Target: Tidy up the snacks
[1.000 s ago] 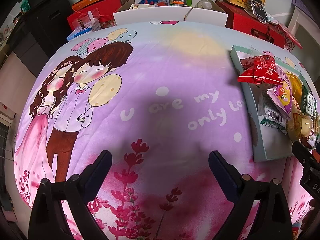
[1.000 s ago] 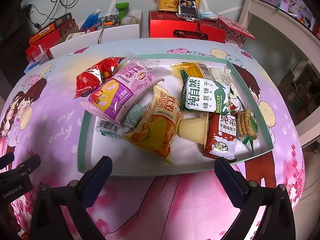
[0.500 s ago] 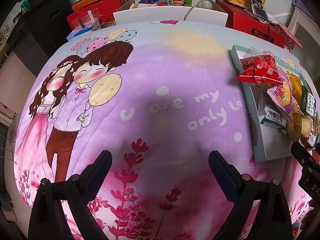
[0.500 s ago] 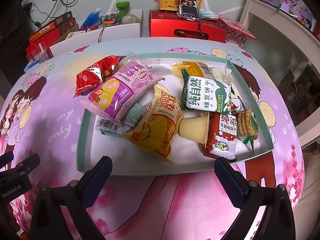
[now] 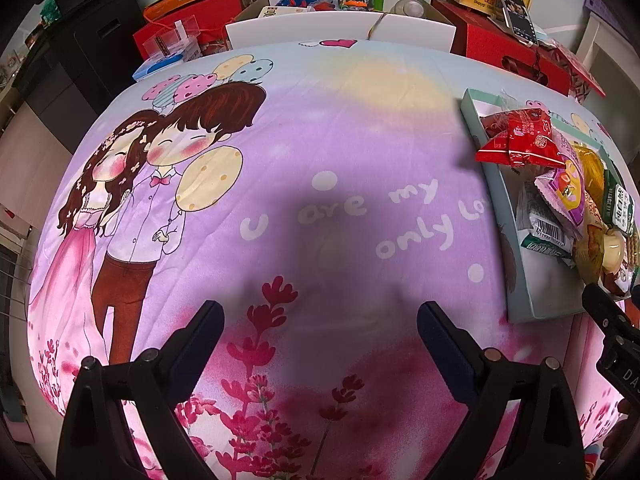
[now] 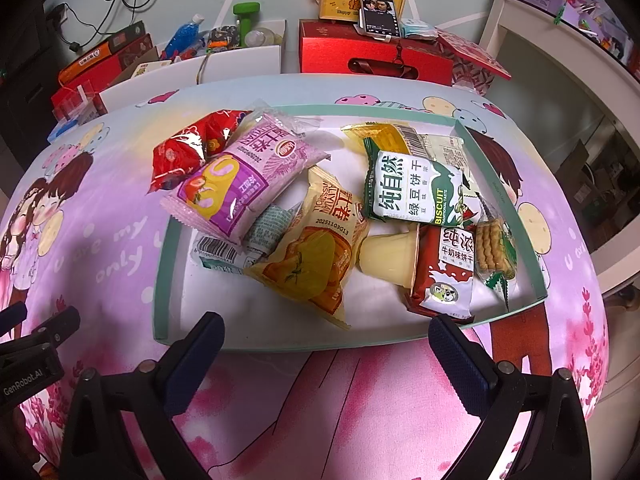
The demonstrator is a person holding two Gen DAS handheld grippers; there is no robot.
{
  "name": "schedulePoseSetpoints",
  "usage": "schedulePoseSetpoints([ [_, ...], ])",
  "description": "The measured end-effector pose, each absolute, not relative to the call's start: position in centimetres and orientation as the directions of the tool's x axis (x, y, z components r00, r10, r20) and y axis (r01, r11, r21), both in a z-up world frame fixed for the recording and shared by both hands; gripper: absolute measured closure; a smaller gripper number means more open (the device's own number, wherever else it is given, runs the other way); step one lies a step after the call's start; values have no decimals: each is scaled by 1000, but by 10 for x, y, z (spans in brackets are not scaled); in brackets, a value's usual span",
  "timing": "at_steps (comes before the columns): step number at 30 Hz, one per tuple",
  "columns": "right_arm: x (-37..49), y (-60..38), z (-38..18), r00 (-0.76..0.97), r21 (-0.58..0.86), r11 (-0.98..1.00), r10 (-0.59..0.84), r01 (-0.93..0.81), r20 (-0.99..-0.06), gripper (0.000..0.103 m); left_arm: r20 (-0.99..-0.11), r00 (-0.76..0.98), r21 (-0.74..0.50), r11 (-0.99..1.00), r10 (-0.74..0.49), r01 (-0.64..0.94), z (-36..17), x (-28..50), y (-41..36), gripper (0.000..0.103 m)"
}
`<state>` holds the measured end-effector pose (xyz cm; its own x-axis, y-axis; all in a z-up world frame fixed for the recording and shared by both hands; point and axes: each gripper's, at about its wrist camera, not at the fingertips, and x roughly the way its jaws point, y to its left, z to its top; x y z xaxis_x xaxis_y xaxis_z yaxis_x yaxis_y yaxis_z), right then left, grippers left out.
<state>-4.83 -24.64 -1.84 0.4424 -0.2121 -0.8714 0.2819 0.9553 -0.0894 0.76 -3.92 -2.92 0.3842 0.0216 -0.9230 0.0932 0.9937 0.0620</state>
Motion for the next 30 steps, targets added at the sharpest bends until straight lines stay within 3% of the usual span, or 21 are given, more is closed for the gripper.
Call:
schedulePoseSetpoints([
  [30, -49, -245, -18, 440, -93, 956, -214, 280, -872, 0, -919, 392, 83, 992, 39, 96, -27, 6, -41, 6],
])
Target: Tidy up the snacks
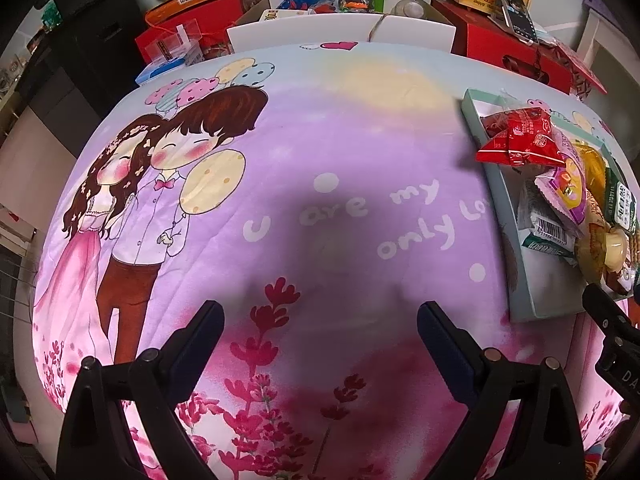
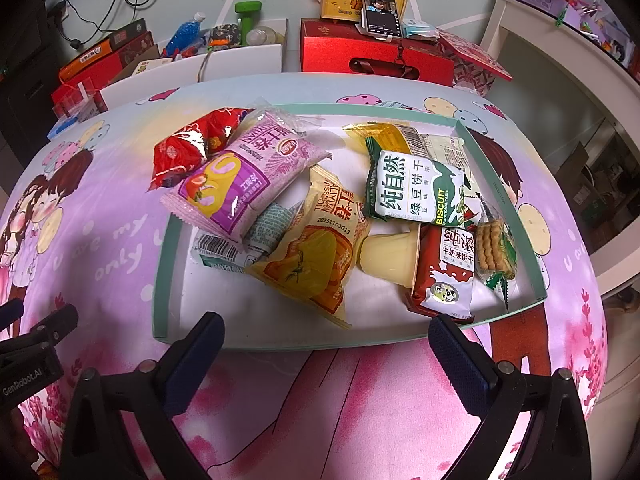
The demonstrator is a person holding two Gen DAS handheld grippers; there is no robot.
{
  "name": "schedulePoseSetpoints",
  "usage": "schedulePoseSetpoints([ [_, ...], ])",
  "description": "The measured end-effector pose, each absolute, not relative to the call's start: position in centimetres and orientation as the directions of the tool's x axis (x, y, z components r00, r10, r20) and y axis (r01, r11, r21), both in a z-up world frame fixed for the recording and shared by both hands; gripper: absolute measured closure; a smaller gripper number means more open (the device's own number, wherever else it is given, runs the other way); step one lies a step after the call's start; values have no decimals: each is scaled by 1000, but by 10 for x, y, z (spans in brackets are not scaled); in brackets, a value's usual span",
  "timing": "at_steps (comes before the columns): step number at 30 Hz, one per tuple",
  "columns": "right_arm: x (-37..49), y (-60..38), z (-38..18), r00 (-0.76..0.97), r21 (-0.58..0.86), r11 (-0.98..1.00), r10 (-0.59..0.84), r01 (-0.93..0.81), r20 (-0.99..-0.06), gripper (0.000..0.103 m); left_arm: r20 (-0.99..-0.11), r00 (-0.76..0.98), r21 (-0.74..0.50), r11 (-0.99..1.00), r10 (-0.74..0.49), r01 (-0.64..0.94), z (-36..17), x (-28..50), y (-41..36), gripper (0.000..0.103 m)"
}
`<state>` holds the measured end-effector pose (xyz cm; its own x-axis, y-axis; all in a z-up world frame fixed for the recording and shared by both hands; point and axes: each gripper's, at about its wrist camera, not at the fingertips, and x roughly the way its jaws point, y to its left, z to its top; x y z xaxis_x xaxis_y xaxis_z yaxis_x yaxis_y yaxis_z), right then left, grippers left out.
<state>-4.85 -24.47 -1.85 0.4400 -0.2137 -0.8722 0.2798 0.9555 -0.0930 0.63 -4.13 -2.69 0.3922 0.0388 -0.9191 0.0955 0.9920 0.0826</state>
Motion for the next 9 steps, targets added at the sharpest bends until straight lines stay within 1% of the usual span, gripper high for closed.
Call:
schedulePoseSetpoints([
  [9, -50, -246, -18, 438, -98, 957, -214, 272, -873, 0, -912, 410, 72, 994, 32, 83, -23, 6, -39, 6],
])
